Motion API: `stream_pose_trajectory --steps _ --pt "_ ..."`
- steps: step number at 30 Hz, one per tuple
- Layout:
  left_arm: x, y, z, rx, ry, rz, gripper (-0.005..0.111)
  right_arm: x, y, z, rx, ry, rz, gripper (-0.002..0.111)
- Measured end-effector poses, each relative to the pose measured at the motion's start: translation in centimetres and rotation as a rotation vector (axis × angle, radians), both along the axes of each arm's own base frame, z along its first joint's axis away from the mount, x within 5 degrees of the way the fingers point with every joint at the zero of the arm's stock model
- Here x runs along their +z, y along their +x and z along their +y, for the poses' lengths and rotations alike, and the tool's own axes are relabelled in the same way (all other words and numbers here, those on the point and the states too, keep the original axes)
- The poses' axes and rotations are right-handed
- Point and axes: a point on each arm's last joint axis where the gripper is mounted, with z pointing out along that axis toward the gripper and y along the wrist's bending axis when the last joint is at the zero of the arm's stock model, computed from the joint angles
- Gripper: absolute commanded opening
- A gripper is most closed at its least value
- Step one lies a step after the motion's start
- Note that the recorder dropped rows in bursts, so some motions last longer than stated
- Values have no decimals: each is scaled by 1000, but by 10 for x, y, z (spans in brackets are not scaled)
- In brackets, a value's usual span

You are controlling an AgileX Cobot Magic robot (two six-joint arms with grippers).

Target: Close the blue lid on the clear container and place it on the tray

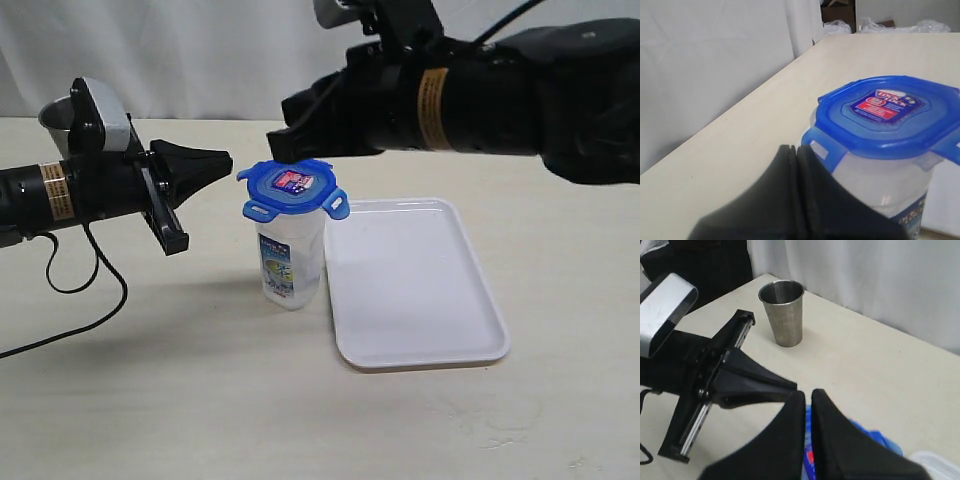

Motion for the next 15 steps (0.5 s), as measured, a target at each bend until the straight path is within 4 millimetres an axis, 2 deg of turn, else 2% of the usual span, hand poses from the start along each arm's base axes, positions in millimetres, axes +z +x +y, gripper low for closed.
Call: stream_pose_trajectory --steps 6,15 --pt "0 0 0 5 -2 1 0 -33 -13 -17 -63 -25 115 4" --pt "0 1 0 8 -4 -1 0 -46 -12 -19 -85 -48 147 4"
